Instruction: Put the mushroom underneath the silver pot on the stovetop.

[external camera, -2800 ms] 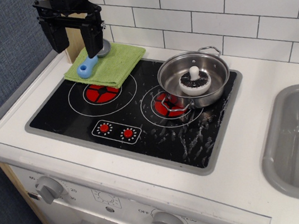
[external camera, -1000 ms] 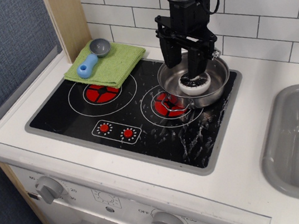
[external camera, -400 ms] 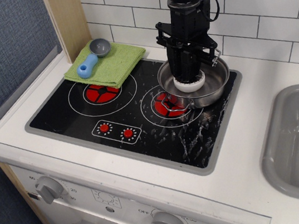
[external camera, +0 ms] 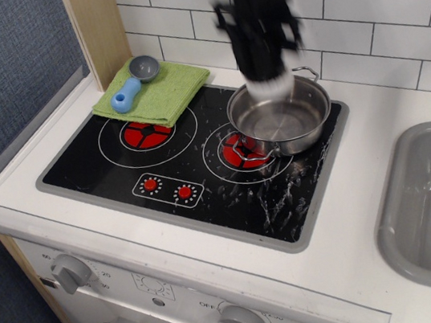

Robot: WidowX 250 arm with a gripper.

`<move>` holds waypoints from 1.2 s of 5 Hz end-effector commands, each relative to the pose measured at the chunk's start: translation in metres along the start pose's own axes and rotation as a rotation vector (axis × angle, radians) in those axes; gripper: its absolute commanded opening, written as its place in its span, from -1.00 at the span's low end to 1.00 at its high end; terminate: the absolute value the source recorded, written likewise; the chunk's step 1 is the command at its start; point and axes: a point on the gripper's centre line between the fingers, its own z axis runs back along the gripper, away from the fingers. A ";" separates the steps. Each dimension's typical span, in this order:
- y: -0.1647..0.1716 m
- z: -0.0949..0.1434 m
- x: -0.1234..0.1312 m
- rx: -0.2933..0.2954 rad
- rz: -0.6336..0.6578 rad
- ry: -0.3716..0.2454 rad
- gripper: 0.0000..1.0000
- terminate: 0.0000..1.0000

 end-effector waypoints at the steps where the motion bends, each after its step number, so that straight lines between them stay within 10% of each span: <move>1: 0.023 0.036 -0.060 0.024 -0.042 -0.058 -1.00 -1.00; 6: -0.063 -0.032 -0.110 0.070 -0.235 0.077 -1.00 -1.00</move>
